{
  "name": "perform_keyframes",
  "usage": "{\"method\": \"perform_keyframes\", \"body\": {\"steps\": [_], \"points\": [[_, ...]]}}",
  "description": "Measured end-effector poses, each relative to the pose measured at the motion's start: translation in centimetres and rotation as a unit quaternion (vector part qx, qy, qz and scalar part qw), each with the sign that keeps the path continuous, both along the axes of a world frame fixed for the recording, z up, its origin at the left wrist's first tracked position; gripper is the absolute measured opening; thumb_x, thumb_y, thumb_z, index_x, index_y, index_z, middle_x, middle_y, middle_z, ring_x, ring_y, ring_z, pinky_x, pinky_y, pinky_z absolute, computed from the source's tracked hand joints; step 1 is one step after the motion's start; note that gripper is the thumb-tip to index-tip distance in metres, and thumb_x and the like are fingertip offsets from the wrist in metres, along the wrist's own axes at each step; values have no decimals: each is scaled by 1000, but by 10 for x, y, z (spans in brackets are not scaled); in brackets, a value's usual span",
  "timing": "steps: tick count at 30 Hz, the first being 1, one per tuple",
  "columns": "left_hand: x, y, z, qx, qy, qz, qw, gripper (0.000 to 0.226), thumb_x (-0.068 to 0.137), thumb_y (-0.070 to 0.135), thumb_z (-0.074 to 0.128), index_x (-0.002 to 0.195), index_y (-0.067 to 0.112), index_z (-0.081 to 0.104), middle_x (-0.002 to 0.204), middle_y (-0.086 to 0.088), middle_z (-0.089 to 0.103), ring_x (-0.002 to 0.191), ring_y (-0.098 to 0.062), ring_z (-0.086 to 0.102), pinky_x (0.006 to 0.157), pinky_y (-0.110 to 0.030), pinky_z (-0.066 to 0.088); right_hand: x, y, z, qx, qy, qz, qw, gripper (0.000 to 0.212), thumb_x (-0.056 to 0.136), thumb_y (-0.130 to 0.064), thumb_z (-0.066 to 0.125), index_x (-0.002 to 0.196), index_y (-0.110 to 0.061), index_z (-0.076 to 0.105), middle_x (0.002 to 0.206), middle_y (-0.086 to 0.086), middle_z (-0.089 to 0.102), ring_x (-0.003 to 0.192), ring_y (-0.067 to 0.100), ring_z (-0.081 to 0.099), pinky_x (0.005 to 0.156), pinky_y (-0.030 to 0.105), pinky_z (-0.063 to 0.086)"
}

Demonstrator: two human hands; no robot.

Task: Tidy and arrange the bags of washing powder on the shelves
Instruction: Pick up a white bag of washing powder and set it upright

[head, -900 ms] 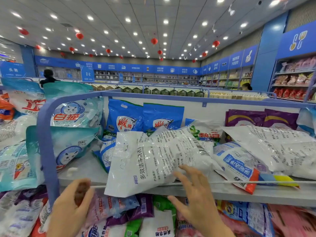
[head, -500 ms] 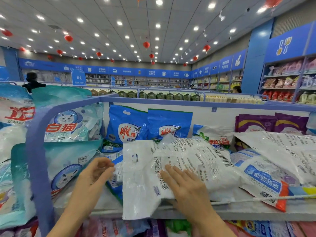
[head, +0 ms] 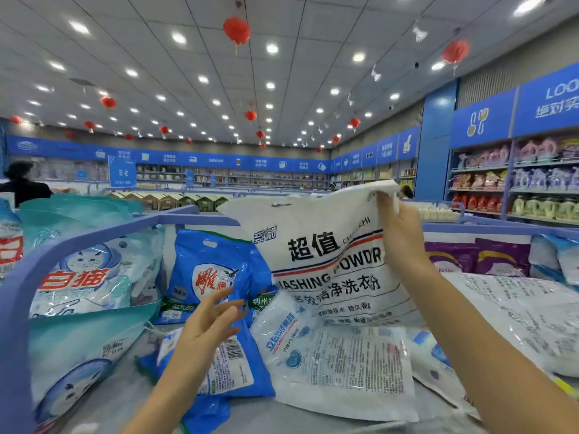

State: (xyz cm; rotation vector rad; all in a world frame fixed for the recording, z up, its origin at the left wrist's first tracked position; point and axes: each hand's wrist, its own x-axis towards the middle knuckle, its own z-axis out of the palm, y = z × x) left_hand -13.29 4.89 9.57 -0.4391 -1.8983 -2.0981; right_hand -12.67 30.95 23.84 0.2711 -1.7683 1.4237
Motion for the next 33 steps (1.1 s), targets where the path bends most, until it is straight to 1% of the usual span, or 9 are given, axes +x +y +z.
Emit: {"method": "perform_keyframes", "body": {"steps": [5, 8, 10, 12, 14, 17, 20, 26, 33], "points": [[-13, 47, 30, -45, -2, -59, 997, 85, 66, 54, 63, 142, 34, 31, 136, 9, 50, 106, 5, 55, 84, -18, 46, -10, 14, 46, -120, -55, 55, 990, 53, 84, -69, 41, 72, -19, 54, 38, -15, 55, 25, 0, 44, 30, 9, 29], [-15, 73, 46, -15, 61, -73, 995, 110, 40, 78, 75, 130, 21, 48, 118, 11, 67, 104, -4, 63, 85, -22, 51, -17, 20, 51, -135, -75, 85, 984, 47, 84, -67, 43, 70, -22, 50, 34, -17, 53, 24, 1, 46, 24, 10, 28], [-17, 79, 50, 65, 65, -64, 994, 96, 26, 72, 83, 106, 22, 64, 97, 8, 74, 91, -11, 70, 73, -26, 56, -23, 26, 48, -168, -104, 130, 972, 44, 84, -60, 50, 76, -17, 55, 45, -8, 63, 36, 3, 58, 31, 13, 41], [-19, 79, 48, 117, 46, -61, 990, 76, 31, 60, 88, 94, 21, 71, 92, -3, 75, 84, -20, 72, 64, -30, 58, -30, 35, 37, -187, -155, 166, 956, 65, 77, -63, 56, 114, -10, 59, 101, 11, 69, 87, 22, 70, 74, 30, 58], [-23, 78, 43, 132, 27, -47, 990, 61, 46, 48, 84, 97, 17, 70, 90, -9, 75, 79, -25, 73, 59, -32, 58, -35, 47, 22, -158, -178, 166, 957, 72, 83, -55, 56, 137, -9, 44, 143, 16, 42, 126, 32, 48, 101, 50, 44], [-31, 79, 35, 124, -8, 0, 992, 45, 62, 37, 72, 101, 15, 66, 84, -9, 75, 75, -28, 72, 64, -38, 57, -40, 65, 3, -157, -181, 218, 946, 38, 96, -35, 48, 125, -11, 56, 125, 18, 59, 110, 32, 60, 90, 48, 51], [-37, 79, 26, 123, -36, 27, 991, 25, 74, 36, 67, 96, 24, 65, 78, -2, 75, 70, -24, 72, 65, -37, 54, -43, 71, -5, -83, -180, 227, 953, 36, 90, -46, 50, 112, -19, 60, 108, 6, 69, 97, 26, 66, 77, 41, 56], [-37, 80, 28, 52, -2, 82, 995, 39, 71, 60, 45, 87, 28, 61, 68, 13, 72, 72, -8, 67, 57, -25, 47, -51, 60, 16, -107, -93, 102, 985, 27, 97, -30, 47, 79, -20, 63, 92, 5, 67, 79, 15, 66, 70, 30, 55], [-32, 80, 43, 62, 4, 75, 995, 41, 74, 59, 48, 86, 23, 62, 63, 13, 71, 55, -1, 67, 41, -14, 47, -52, 71, 18, -161, -107, 85, 977, 22, 98, -22, 46, 84, -15, 61, 89, 3, 67, 85, 19, 62, 88, 43, 51]]}}
